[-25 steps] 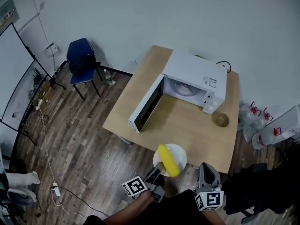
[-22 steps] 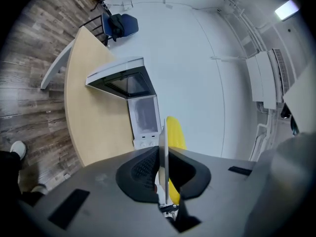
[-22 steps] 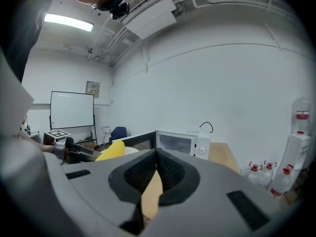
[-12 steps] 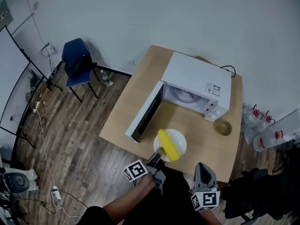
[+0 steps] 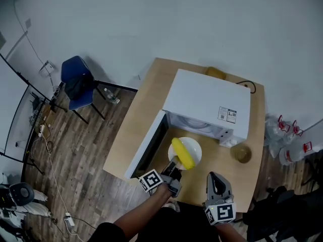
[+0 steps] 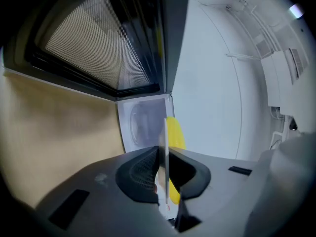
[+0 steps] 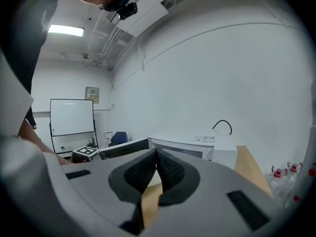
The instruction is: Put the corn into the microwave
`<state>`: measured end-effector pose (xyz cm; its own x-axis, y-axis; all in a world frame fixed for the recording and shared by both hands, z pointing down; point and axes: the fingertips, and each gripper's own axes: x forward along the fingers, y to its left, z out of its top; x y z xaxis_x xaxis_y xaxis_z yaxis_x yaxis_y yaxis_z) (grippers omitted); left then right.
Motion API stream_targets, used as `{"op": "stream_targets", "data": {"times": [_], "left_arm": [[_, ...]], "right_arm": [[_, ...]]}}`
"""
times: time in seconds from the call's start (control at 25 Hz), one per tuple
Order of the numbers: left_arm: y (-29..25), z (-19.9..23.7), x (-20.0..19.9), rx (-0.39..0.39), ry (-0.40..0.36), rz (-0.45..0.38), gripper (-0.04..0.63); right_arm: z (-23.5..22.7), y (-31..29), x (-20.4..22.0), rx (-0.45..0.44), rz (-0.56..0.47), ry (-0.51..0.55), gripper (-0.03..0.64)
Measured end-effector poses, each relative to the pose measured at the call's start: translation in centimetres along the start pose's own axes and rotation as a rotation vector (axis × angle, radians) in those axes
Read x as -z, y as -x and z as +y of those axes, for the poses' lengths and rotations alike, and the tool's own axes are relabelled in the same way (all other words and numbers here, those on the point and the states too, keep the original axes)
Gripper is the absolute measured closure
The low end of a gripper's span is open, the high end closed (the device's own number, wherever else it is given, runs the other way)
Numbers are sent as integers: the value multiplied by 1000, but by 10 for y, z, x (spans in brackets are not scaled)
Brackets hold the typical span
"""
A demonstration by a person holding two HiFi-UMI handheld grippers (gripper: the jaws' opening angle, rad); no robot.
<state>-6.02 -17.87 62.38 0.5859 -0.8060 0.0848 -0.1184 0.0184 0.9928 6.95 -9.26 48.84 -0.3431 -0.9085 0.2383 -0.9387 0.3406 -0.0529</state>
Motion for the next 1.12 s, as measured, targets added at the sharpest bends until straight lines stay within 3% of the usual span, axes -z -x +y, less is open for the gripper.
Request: {"op": "stream_targets", "data": {"times": [0.16,0.56,0.92,1.12], "left_arm": [[-45,12,-17,18,5,-25,569],[-116,52,-34,-39,37,-46,568],[-172,66,-49,-12,24,-63,568],[-195,77,-56,-48,27,-81,568]], "right_arm": [[-11,-25,5,-6,21,-11,557],[-42,-46,5,12,12,-56,557],[-87,-41,27,95,57,-48,557],[-105,-29,37,136,75,-57,557]]}}
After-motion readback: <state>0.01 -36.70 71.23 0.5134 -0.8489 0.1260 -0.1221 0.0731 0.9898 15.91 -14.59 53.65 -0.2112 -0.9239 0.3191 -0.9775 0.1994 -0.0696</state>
